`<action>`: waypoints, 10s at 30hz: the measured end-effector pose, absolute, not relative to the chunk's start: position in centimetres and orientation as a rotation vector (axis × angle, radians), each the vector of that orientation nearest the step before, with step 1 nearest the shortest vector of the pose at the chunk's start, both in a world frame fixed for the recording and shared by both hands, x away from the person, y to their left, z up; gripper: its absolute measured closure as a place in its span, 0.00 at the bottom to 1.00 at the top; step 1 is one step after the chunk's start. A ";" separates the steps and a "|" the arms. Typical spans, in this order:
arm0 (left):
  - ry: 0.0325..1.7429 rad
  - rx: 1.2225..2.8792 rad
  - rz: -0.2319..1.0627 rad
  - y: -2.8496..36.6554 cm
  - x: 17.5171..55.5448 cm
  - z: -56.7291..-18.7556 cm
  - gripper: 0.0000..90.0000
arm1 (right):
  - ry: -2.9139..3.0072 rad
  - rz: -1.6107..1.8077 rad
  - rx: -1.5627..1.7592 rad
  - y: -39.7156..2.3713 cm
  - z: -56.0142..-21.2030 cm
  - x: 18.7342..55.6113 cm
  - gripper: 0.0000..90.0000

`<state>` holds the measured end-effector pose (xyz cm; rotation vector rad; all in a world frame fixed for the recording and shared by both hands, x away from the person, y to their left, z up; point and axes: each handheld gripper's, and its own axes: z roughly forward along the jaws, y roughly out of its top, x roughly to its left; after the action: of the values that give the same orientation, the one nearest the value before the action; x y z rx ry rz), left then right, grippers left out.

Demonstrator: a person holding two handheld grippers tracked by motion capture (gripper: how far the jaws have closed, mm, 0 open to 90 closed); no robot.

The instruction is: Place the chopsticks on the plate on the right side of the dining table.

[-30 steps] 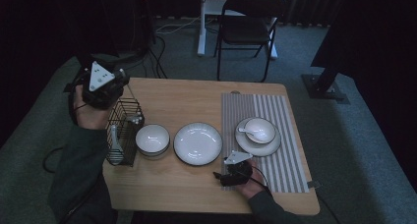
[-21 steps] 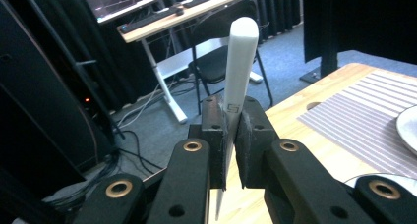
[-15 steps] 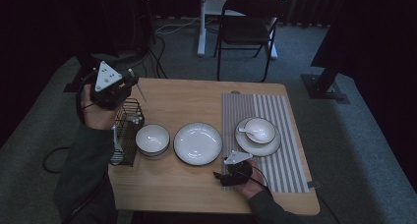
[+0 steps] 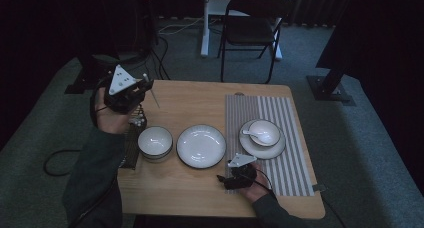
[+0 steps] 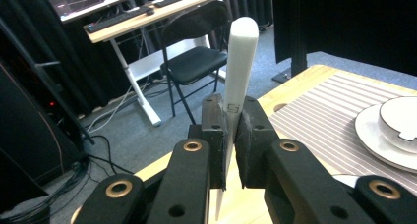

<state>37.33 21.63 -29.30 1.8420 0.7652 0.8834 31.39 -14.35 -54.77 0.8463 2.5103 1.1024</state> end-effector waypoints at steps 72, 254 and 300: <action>0.627 1.918 0.638 14.2 36.0 -32.6 0.93 | 2.400 1.271 0.920 -14.8 -52.1 30.6 0.64; 0.555 1.977 0.301 4.8 38.4 -43.9 0.96 | 2.339 1.203 0.847 -16.9 -51.1 30.3 0.59; 0.517 2.051 0.367 1.7 42.1 -43.4 0.96 | 2.361 1.171 0.884 -18.7 -52.2 29.2 0.58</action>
<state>42.15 1.65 -43.36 2.0506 0.5171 0.3666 29.23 -18.73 -52.17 0.8839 2.3614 1.1708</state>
